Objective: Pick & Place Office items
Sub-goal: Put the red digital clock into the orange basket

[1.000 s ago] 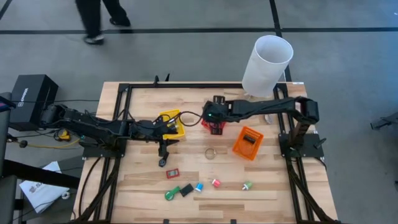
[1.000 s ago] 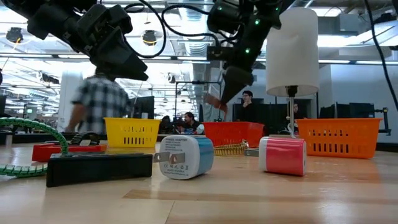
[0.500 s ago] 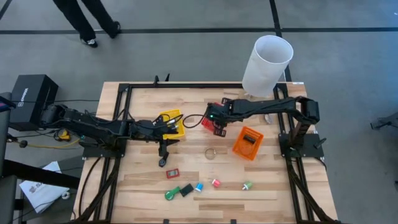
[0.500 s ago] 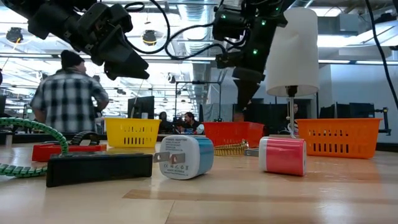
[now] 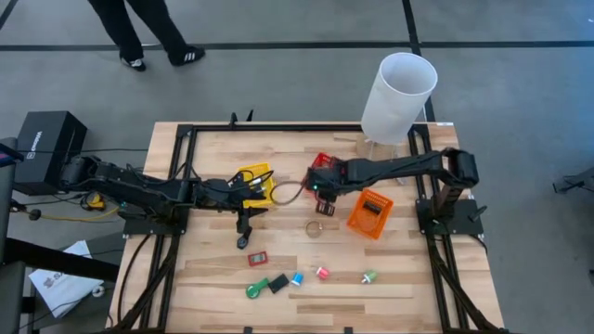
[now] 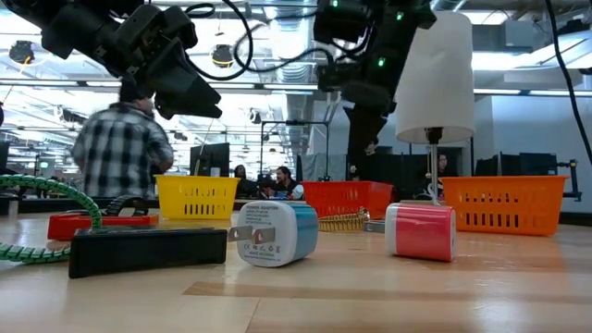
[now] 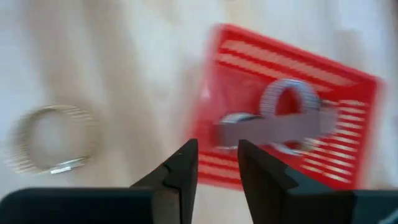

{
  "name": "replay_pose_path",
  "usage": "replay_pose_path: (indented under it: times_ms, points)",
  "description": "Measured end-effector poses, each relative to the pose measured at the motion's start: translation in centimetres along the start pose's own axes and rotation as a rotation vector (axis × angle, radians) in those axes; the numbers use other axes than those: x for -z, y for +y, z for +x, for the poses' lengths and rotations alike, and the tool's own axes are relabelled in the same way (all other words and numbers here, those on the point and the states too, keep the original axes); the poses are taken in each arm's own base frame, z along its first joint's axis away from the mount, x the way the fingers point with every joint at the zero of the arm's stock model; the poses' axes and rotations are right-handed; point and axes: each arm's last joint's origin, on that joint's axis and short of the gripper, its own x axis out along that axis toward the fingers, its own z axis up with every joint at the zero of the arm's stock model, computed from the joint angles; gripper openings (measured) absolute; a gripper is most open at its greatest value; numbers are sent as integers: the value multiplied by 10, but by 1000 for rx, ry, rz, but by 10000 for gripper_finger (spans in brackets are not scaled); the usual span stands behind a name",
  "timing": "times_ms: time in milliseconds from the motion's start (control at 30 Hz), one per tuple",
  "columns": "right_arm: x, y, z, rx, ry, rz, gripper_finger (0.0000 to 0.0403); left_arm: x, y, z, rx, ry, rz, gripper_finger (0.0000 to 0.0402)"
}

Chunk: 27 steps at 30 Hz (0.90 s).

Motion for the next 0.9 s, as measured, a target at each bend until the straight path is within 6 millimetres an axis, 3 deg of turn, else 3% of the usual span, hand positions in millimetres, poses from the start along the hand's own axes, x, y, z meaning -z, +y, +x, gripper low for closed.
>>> replay_pose_path:
  times_ms: [233,567,733,900]
  points:
    - [3,43,-14,-220,-51,-113,103,0,0,0,0,0,0,186]
    - [15,78,-72,-349,-284,-238,103,0,0,0,0,1,0,186]
    - [35,92,-65,-411,-352,-278,103,0,0,0,0,1,-1,186]
    - [54,88,-56,-419,-322,-223,103,0,0,0,0,0,-4,186]
